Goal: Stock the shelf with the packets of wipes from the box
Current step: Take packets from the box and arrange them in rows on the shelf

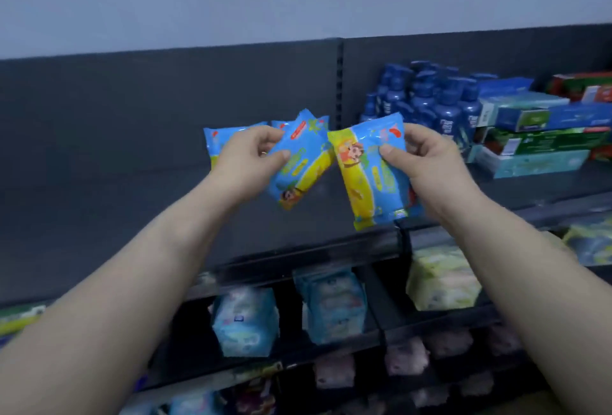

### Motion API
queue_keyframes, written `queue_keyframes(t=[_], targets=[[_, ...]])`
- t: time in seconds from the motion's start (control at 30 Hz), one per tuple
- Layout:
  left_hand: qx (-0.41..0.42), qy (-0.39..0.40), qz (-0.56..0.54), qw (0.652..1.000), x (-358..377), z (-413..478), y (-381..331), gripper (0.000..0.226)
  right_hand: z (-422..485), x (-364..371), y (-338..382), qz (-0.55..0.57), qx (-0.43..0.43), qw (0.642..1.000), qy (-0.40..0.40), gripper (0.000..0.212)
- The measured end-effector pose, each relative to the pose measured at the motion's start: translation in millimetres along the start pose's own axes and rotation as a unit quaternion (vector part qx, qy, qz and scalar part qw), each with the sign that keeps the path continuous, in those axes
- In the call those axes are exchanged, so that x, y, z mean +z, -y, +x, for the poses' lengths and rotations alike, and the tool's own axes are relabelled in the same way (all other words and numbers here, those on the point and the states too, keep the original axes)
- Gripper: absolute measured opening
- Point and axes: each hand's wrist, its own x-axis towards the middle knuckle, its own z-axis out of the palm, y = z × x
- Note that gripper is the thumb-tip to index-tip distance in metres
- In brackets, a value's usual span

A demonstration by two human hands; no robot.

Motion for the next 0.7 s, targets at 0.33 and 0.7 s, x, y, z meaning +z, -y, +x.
queue_keyframes(t=[0.33, 0.7], targets=[[0.004, 0.038, 0.344, 0.938, -78, 76, 76, 0.032, 108, 75, -39, -0.376, -0.056, 0.922, 0.070, 0.023], [0.050, 0.063, 0.468, 0.880, -53, 124, 105, 0.043, 174, 100, -93, -0.637, -0.092, 0.749, 0.158, 0.046]])
